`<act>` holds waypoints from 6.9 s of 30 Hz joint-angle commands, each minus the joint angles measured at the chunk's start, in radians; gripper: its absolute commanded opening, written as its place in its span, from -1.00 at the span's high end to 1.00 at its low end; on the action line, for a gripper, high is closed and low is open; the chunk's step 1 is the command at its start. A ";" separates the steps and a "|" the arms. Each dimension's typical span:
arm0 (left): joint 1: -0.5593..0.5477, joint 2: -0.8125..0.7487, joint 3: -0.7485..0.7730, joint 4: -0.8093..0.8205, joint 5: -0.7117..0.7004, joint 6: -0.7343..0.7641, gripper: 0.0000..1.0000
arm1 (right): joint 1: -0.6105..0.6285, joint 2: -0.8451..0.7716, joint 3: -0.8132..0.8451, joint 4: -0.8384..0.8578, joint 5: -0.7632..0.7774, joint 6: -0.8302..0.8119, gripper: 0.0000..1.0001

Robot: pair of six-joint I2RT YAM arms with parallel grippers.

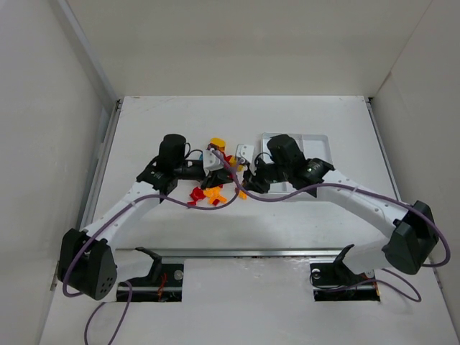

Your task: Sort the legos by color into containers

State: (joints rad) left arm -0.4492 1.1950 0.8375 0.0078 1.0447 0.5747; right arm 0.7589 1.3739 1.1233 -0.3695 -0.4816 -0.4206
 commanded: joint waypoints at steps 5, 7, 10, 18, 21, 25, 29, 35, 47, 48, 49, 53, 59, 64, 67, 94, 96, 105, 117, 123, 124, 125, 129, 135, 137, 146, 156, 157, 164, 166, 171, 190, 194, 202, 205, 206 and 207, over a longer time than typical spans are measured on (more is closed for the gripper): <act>0.052 -0.063 0.003 0.060 -0.049 0.013 1.00 | -0.038 0.043 -0.094 0.102 0.035 0.172 1.00; 0.052 -0.063 0.003 0.049 -0.049 0.013 1.00 | -0.038 0.053 -0.094 0.115 0.035 0.192 1.00; 0.052 -0.063 -0.008 0.040 -0.060 0.037 1.00 | -0.038 0.086 -0.094 0.135 0.064 0.226 1.00; 0.063 -0.074 -0.028 0.031 -0.069 0.037 1.00 | -0.038 0.307 0.045 0.111 0.352 0.463 0.90; 0.063 -0.084 -0.028 0.021 -0.069 0.047 1.00 | -0.038 0.399 0.147 0.051 0.379 0.486 0.65; 0.063 -0.103 -0.028 0.001 -0.069 0.080 1.00 | -0.047 0.425 0.193 0.015 0.359 0.487 0.18; 0.063 -0.123 -0.028 -0.020 -0.060 0.117 1.00 | -0.084 0.331 0.167 0.047 0.312 0.487 -0.12; 0.063 -0.156 -0.037 0.012 -0.009 0.206 1.00 | -0.148 0.090 0.089 0.121 0.160 0.497 -0.20; 0.063 -0.210 -0.058 0.254 0.109 0.343 1.00 | -0.176 -0.026 0.076 0.395 -0.526 0.585 -0.23; 0.063 -0.210 -0.058 0.254 0.130 0.358 1.00 | -0.176 -0.016 0.087 0.396 -0.552 0.585 -0.31; 0.063 -0.210 -0.058 0.254 0.146 0.375 1.00 | -0.176 -0.007 0.096 0.396 -0.578 0.585 -0.35; 0.035 -0.230 -0.058 0.264 0.173 0.424 1.00 | -0.176 0.013 0.121 0.396 -0.609 0.585 -0.35; 0.001 -0.230 -0.058 0.273 0.173 0.433 1.00 | -0.176 0.022 0.130 0.434 -0.618 0.614 -0.35; -0.017 -0.230 -0.058 0.273 0.173 0.433 1.00 | -0.176 0.044 0.139 0.454 -0.629 0.638 -0.33; -0.026 -0.230 -0.058 0.282 0.173 0.433 1.00 | -0.176 0.063 0.139 0.454 -0.638 0.648 -0.26; -0.026 -0.229 -0.067 0.172 0.082 0.453 -1.00 | -0.196 0.045 0.075 0.454 -0.592 0.657 1.00; -0.026 -0.229 -0.067 0.135 0.028 0.453 -1.00 | -0.234 0.013 0.020 0.454 -0.502 0.657 1.00; -0.036 -0.219 -0.133 0.135 -0.248 0.307 -1.00 | -0.340 -0.065 -0.140 0.247 0.649 0.641 1.00; -0.036 -0.183 -0.133 -0.092 -0.417 0.385 -1.00 | -0.403 0.232 0.030 0.170 0.770 0.560 0.63; -0.036 -0.183 -0.170 -0.069 -0.514 0.409 -1.00 | -0.412 0.290 0.072 0.150 0.741 0.551 -0.12; -0.036 -0.183 -0.170 -0.069 -0.514 0.409 -1.00 | -0.412 0.290 0.087 0.136 0.741 0.539 -0.18; -0.036 -0.183 -0.170 -0.069 -0.538 0.378 -1.00 | -0.412 0.290 0.098 0.136 0.741 0.539 -0.21; -0.036 -0.192 -0.160 -0.069 -0.571 0.324 -1.00 | -0.412 0.226 0.098 0.112 0.741 0.528 -0.21; -0.036 -0.181 -0.149 -0.097 -0.606 0.263 -1.00 | -0.236 0.107 0.029 0.135 0.655 0.351 -0.21; -0.036 -0.181 -0.140 -0.056 -0.632 0.211 -1.00 | -0.166 0.097 0.016 0.135 0.513 0.310 -0.17; -0.026 -0.239 -0.218 0.049 -0.675 0.062 -1.00 | -0.067 0.286 0.022 0.144 0.439 0.390 0.24; -0.036 -0.296 -0.227 0.049 -0.709 0.044 -1.00 | -0.076 0.499 0.188 0.060 0.497 0.319 0.11; -0.036 -0.296 -0.227 0.049 -0.719 0.044 -1.00 | -0.076 0.511 0.199 0.070 0.497 0.319 0.11; -0.036 -0.307 -0.236 0.049 -0.729 0.044 -1.00 | -0.095 0.571 0.273 0.018 0.574 0.309 0.08; -0.036 -0.307 -0.236 0.049 -0.729 0.044 -1.00 | -0.095 0.571 0.273 0.018 0.583 0.293 0.08; -0.036 -0.307 -0.236 0.049 -0.729 0.053 -1.00 | -0.095 0.614 0.296 -0.008 0.545 0.237 0.05; -0.036 -0.307 -0.236 0.058 -0.738 0.071 -1.00 | -0.095 0.642 0.319 -0.062 0.442 0.198 0.17; -0.036 -0.307 -0.236 0.058 -0.738 0.071 -1.00 | -0.095 0.607 0.309 -0.052 0.428 0.166 0.03; -0.036 -0.307 -0.236 0.049 -0.738 0.082 -1.00 | -0.095 0.622 0.338 -0.061 0.388 0.044 -0.03; -0.036 -0.307 -0.236 0.049 -0.738 0.091 -1.00 | -0.095 0.657 0.383 -0.101 0.388 -0.010 -0.03; -0.036 -0.307 -0.236 0.049 -0.738 0.091 -1.00 | -0.095 0.657 0.383 -0.101 0.388 -0.021 -0.03; -0.036 -0.307 -0.227 0.049 -0.738 0.091 -1.00 | -0.095 0.657 0.394 -0.114 0.361 -0.030 -0.03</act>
State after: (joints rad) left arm -0.4786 0.9104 0.6102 0.0189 0.3088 0.6567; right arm 0.6640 2.0190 1.4609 -0.4580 -0.0772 -0.3752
